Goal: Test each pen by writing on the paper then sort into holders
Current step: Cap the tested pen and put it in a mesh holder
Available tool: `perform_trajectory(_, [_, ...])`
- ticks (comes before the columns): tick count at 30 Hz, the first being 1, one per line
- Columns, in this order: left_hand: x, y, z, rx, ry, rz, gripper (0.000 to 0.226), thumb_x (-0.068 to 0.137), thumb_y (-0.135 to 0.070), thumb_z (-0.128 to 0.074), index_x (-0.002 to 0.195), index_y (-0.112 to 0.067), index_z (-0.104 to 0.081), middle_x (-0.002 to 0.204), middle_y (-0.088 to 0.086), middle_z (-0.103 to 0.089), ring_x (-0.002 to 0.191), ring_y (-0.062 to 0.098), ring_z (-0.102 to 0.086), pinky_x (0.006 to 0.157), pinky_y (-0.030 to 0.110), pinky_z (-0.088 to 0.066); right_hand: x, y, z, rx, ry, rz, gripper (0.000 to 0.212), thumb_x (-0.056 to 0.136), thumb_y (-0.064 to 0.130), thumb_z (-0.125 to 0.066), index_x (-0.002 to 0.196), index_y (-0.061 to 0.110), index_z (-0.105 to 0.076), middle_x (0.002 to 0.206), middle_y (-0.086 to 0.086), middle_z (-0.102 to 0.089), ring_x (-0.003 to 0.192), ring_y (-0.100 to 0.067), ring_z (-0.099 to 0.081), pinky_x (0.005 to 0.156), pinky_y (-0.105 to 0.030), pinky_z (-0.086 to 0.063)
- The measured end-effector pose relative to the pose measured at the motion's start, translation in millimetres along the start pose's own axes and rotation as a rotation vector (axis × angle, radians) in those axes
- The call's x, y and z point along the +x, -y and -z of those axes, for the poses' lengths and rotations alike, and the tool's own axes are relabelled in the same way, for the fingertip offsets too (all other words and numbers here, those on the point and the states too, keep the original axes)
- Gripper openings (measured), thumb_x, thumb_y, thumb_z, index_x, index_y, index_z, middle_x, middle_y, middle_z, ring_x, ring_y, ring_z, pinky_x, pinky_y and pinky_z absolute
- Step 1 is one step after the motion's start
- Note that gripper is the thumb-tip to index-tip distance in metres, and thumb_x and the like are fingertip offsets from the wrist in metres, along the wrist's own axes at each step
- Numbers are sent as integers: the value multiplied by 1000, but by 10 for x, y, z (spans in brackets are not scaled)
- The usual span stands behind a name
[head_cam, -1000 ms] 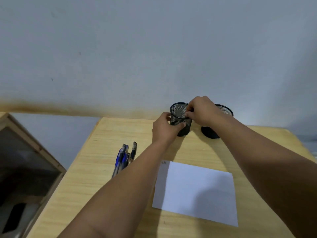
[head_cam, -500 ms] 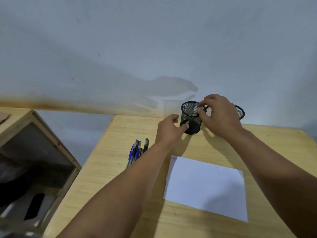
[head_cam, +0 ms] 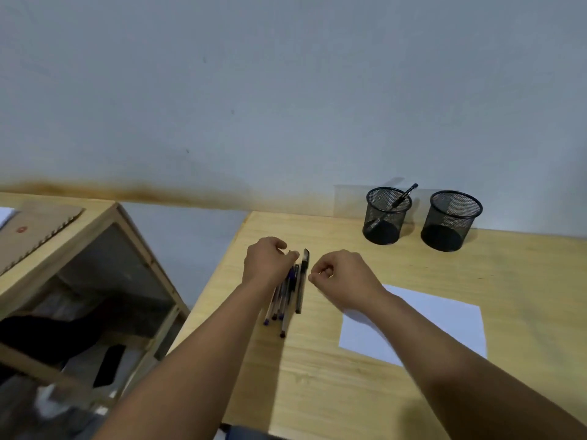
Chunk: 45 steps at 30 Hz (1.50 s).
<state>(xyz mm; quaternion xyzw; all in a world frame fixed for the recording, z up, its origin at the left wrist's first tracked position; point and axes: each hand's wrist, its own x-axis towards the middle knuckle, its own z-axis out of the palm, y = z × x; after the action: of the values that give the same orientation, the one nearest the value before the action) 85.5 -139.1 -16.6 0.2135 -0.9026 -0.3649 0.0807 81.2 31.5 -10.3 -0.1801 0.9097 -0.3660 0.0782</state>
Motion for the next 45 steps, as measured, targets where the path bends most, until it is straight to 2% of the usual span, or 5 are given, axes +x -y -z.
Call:
perform_trajectory(17, [-141,112,39,21,51,99,17,76,-27,-67,62,-19,-73,57,-1,-66,57,20,-62,48,22,-38,-22,249,-407,102,8,-105,13,79,18,-64,70,17,-74,69,0,-70,74,-21,-68,72,-38,-59])
perform_trajectory(21, [-133,83,17,35,61,108,17,74,-35,-70,64,-21,-73,60,-3,-67,60,19,-65,49,22,-40,-31,270,-429,106,34,-109,22,78,13,-62,58,22,-65,55,3,-59,56,-19,-57,63,-34,-55])
perform_trajectory(29, [-181,27,53,-16,36,135,20,74,-32,-69,60,-18,-72,55,-3,-63,54,18,-58,47,20,-34,-27,214,-375,173,5,-124,13,80,15,-67,72,17,-76,55,8,-61,65,-17,-60,67,-34,-55])
perform_trajectory(38, [-283,-129,228,-410,63,109,29,76,-39,-77,73,-9,-75,78,8,-74,76,30,-70,75,45,-58,-144,203,-198,749,-6,-225,27,78,33,-82,97,17,-71,85,-5,-76,75,-15,-70,70,-29,-54])
perform_trajectory(45, [-531,-284,197,-583,225,94,28,81,-34,-79,79,-6,-76,73,15,-71,61,18,-60,60,30,-49,-434,55,30,821,7,-201,18,83,11,-78,99,7,-71,78,-12,-73,69,-17,-70,67,-25,-55])
